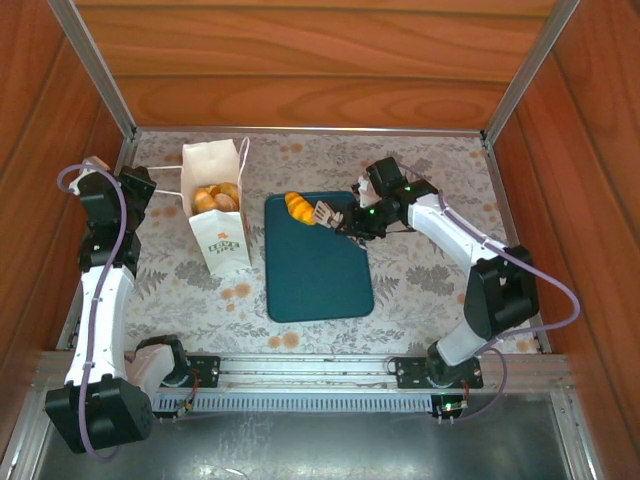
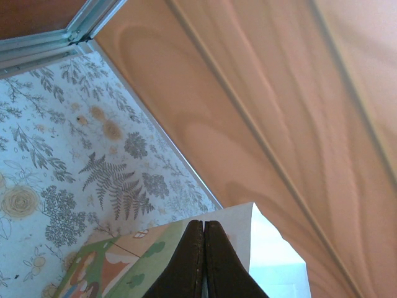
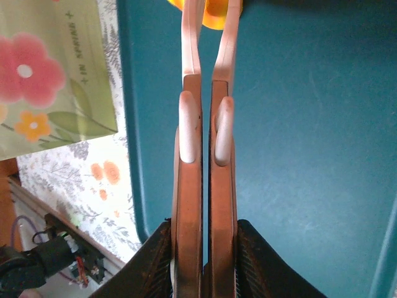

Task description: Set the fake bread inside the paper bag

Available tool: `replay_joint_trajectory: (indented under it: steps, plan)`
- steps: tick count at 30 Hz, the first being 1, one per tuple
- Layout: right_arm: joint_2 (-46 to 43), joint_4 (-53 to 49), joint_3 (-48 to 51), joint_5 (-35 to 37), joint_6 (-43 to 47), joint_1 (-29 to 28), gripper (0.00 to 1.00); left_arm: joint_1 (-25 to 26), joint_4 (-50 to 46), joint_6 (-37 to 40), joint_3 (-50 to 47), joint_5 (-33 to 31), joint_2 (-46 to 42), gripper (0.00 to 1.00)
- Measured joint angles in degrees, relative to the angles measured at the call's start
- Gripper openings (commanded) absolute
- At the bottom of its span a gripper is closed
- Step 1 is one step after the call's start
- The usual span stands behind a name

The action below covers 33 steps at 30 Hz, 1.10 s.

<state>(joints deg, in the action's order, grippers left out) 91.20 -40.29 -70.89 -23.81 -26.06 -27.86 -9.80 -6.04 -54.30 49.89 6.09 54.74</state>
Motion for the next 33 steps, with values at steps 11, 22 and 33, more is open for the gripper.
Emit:
replay_joint_trajectory:
  steps: [11,22,33]
  plan:
    - [-5.29,-1.7,0.63,-0.37,-0.7,-2.25,0.3,0.0,0.0,-0.02,0.0,0.0,0.0,0.0]
    - [-2.51,-6.23,-8.68,7.41,8.85,-4.48,0.43,0.0,0.0,-0.04,0.0,0.0,0.0,0.0]
    - [4.74,-7.28,-12.31,15.17,17.53,-6.25,0.45,0.0,0.0,-0.26,0.0,0.0,0.0,0.0]
